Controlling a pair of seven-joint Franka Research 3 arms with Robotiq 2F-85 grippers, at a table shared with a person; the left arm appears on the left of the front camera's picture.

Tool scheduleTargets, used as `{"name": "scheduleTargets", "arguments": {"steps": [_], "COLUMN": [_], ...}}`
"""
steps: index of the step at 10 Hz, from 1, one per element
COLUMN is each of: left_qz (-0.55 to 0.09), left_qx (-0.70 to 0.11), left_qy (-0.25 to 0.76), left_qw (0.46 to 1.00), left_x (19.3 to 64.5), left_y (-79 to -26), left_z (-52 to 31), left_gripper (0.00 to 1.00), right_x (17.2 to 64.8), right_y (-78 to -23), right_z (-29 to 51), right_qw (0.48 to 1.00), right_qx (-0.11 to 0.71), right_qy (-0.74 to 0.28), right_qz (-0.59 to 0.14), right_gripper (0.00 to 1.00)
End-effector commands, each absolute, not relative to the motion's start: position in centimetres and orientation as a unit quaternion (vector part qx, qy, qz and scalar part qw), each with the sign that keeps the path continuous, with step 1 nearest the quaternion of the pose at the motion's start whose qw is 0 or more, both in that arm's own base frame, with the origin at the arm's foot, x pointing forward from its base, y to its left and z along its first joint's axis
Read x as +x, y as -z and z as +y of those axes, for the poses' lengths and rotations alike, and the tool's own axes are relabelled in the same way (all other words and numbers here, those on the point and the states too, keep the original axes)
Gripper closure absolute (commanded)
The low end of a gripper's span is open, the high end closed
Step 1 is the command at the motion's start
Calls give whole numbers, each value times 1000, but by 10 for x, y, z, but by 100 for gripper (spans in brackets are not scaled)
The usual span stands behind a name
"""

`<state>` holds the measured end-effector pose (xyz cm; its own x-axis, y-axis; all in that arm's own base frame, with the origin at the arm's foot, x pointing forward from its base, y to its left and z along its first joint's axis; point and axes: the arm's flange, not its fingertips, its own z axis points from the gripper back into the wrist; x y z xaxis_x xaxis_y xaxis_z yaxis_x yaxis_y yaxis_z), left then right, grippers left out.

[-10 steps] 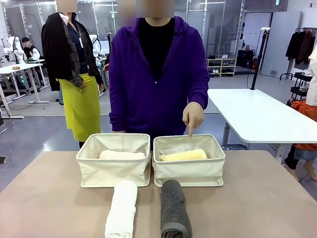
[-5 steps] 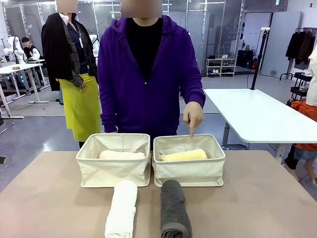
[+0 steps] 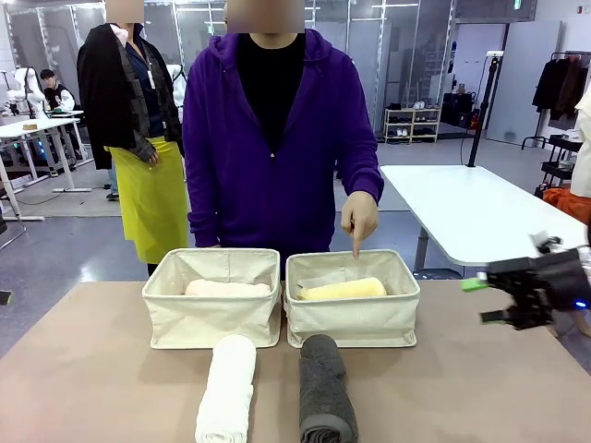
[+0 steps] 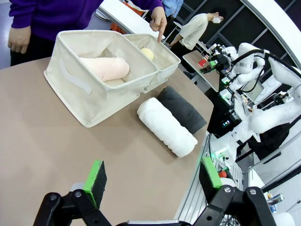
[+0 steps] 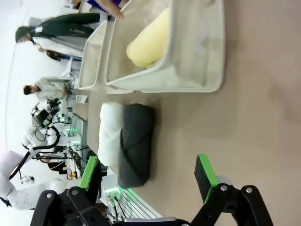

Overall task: Divide the towels into two baskets.
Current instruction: Pick up one hotel-folded towel from the bottom of the table and place it in the Fabric basket indicated by the person.

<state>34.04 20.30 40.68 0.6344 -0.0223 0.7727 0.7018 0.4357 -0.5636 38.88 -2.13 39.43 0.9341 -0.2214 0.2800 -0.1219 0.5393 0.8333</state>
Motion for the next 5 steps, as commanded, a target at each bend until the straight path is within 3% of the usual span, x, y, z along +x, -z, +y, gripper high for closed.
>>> {"name": "scheduleTargets", "arguments": {"steps": [1,5], "left_qz": [-360,-360], "left_qx": [-476,-476], "left_qy": [235,235], "left_qw": [767,767], "left_x": [338,338], "left_y": [-409,-409], "left_z": [204,204], "left_gripper": [0,0], "right_x": [347,343], "right_y": [-387,-375], "right_z": [56,147], "right_qw": [877,914], "right_qx": [450,389], "right_qy": [11,-51], "right_qz": [-166,-104], "right_gripper": [0,0]}}
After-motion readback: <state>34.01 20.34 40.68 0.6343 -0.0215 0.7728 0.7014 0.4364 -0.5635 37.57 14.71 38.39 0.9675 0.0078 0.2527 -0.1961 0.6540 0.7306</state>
